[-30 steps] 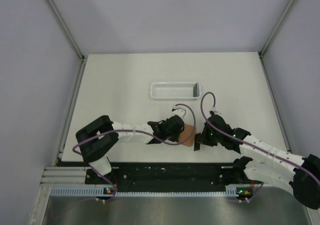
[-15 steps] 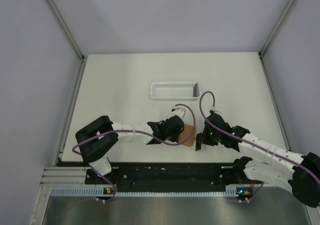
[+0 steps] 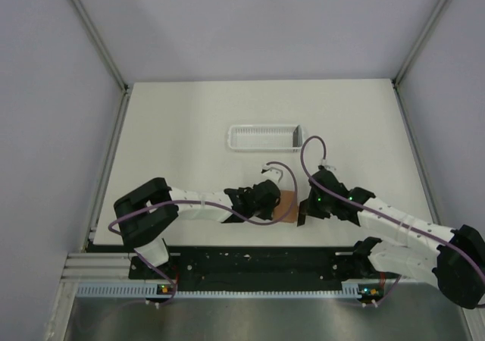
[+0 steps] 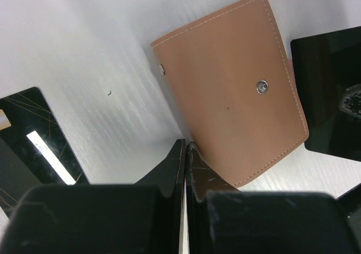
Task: Put the credit cards into the card holder
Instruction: Open the card holder at the center of the board.
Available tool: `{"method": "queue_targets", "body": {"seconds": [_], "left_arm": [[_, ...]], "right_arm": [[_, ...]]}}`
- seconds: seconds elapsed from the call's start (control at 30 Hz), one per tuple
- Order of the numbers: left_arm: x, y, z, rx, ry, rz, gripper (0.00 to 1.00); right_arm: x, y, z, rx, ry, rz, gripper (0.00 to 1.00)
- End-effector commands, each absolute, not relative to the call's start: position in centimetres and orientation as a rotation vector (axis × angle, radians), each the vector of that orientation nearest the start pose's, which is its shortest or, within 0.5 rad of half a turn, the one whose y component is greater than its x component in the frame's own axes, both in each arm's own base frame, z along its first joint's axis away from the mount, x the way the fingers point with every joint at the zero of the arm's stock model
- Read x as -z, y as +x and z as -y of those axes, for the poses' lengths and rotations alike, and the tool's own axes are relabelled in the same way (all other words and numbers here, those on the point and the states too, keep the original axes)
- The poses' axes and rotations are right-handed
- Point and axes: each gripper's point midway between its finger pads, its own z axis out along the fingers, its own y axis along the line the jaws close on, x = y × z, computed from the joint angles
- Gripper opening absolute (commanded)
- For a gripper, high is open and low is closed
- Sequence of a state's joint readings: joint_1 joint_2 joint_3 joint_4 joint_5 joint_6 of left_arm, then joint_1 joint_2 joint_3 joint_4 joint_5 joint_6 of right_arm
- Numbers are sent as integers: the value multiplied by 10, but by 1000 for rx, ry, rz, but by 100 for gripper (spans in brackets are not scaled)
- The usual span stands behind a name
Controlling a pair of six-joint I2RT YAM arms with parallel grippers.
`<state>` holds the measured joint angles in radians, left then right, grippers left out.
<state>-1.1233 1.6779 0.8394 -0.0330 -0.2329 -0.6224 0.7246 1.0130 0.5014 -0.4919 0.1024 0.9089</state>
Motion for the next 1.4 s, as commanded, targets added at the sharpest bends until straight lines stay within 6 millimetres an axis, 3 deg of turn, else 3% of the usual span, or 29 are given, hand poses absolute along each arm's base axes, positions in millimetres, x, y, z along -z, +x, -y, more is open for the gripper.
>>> {"method": "queue_targets", "body": {"seconds": [0.0, 0.23, 1.07, 1.37], "left_arm": [[2, 166, 330, 443, 557, -2508, 0], [2, 168, 329, 424, 563, -2504, 0], [12, 166, 325, 405, 562, -2519, 0], [11, 164, 328, 438, 567, -2516, 0]], "right_arm": [[-59, 183, -178, -513, 272, -2581, 0], [-61, 183, -187, -576, 223, -2580, 0], [-109, 180, -215, -825, 117, -2499, 0], [-101, 183, -227, -877, 109, -2500, 0]]}}
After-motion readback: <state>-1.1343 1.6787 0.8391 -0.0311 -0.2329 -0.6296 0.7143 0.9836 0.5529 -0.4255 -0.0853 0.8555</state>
